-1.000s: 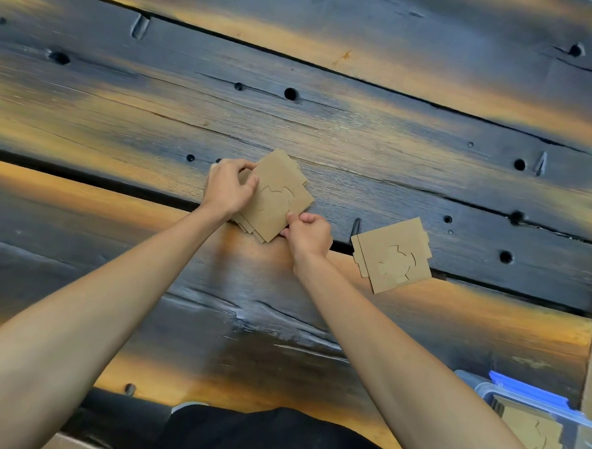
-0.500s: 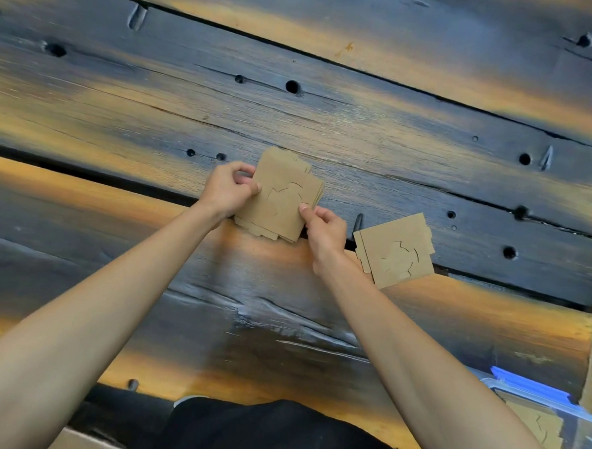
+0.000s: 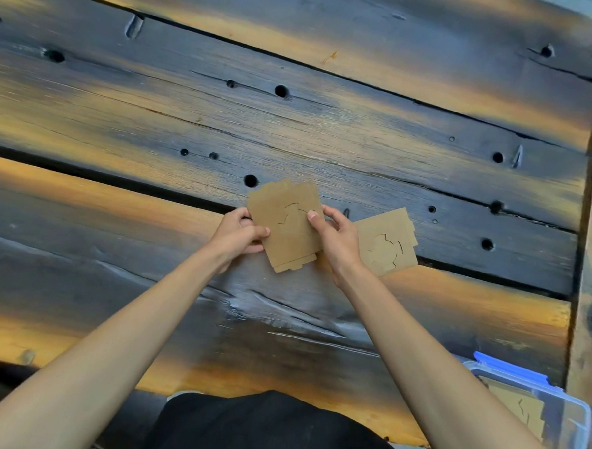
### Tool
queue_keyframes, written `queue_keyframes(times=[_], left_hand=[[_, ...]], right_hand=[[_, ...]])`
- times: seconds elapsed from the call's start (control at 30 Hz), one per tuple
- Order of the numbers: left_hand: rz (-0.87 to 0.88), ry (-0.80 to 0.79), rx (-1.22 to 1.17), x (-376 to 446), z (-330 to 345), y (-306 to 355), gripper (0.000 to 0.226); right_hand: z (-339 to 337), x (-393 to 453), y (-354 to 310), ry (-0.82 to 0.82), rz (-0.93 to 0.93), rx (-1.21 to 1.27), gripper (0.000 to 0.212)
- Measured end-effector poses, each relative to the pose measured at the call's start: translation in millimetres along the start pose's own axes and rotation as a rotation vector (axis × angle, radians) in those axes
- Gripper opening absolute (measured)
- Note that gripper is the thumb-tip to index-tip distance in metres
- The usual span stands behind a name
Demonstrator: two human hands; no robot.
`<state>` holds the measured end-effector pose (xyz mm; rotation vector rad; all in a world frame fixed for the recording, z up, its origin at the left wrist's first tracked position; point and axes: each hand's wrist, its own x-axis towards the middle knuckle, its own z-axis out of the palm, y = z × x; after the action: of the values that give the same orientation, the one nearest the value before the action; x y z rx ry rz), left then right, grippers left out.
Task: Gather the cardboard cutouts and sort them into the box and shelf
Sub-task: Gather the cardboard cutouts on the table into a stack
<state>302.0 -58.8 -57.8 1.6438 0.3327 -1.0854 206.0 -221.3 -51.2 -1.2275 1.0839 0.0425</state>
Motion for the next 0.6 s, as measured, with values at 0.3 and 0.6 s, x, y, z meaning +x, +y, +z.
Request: queue_keyframes(times=[0.3, 0.6], left_hand=[[0.070, -0.070, 0.054, -15.2, 7.4, -29.9, 0.089], [0.730, 0.105, 0.626, -42.8, 16.0, -29.5, 0.063]], right_hand=[[-23.6, -24.7, 5.1, -0.068, -0.097, -0.151, 0.027], [-34.5, -55.7, 7.1, -0.116, -0.503, -0.689, 0.033]])
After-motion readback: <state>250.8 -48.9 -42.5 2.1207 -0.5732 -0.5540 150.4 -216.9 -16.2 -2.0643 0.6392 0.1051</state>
